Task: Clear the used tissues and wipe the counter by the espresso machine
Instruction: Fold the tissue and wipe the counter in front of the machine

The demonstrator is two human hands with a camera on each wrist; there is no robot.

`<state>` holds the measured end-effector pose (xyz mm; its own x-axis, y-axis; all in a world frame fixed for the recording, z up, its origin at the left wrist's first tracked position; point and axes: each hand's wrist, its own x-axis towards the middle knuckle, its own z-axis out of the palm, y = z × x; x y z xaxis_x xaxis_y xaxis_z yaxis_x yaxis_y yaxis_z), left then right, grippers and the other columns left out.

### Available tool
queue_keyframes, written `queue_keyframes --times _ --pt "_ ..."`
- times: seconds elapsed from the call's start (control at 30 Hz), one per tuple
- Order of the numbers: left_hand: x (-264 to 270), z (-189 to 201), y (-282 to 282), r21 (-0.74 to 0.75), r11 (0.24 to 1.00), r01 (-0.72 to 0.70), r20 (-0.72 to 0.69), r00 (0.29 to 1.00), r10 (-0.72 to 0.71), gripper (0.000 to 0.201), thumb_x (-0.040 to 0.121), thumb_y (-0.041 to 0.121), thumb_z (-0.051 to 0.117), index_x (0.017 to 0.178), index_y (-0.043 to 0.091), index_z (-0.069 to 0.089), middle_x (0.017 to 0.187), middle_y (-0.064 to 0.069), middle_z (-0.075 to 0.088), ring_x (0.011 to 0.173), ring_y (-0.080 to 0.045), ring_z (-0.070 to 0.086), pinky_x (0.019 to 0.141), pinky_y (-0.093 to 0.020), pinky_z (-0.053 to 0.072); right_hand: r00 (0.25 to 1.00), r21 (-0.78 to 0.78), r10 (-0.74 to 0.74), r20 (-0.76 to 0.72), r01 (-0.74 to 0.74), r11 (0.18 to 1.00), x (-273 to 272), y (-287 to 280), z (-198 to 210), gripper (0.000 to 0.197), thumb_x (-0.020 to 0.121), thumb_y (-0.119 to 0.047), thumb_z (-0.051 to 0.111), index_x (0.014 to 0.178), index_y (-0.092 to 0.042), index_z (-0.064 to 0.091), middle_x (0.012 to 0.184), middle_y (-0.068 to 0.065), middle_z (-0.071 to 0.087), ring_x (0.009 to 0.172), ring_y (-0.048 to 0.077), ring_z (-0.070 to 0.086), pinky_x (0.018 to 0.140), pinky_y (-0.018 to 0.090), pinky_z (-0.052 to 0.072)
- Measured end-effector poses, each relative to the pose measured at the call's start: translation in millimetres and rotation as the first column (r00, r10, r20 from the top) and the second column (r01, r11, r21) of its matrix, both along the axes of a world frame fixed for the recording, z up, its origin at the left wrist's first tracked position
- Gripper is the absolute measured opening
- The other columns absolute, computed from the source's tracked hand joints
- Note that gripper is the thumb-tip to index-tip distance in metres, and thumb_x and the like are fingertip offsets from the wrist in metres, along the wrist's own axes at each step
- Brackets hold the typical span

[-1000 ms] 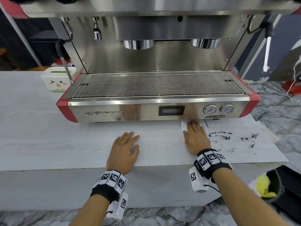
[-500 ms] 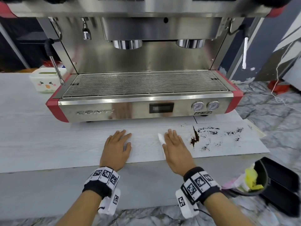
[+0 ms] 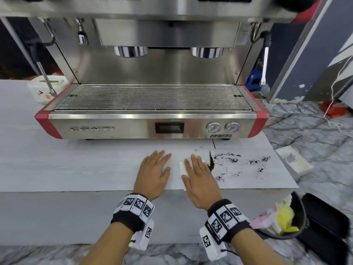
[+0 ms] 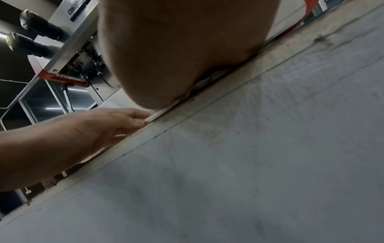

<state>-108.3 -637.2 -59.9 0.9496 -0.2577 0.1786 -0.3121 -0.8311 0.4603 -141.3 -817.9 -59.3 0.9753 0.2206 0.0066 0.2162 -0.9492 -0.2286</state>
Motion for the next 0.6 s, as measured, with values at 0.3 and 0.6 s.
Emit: queue_keyframes --times 0.3,0.6 --pt "0.6 -10.6 -41.6 0.12 0.992 -0.031 -0.029 0.999 0.035 0.051 0.093 0.042 0.025 0.142 0.032 0.035 0.155 0.004 0.028 0.144 -0.015 0.02 0.119 -0.033 0.009 1.0 0.051 0.003 0.008 -0.003 0.999 7.0 -54.0 -8.4 0.08 0.087 -0.052 -0.009 0.15 -0.006 0.009 0.16 0.011 0.003 0.148 0.023 -0.002 0.118 0.032 -0.006" --pt "-1.0 -10.2 -43.1 0.137 0.99 -0.034 -0.025 0.999 0.038 0.059 0.088 0.049 0.016 0.141 0.034 0.036 0.154 0.006 0.028 0.144 -0.013 0.02 0.119 -0.032 0.01 0.995 0.121 -0.036 0.092 0.025 0.992 18.9 -63.8 -3.5 0.071 0.089 -0.037 -0.004 0.148 -0.003 0.016 0.158 0.014 0.012 0.148 0.027 0.004 0.119 0.035 0.002"
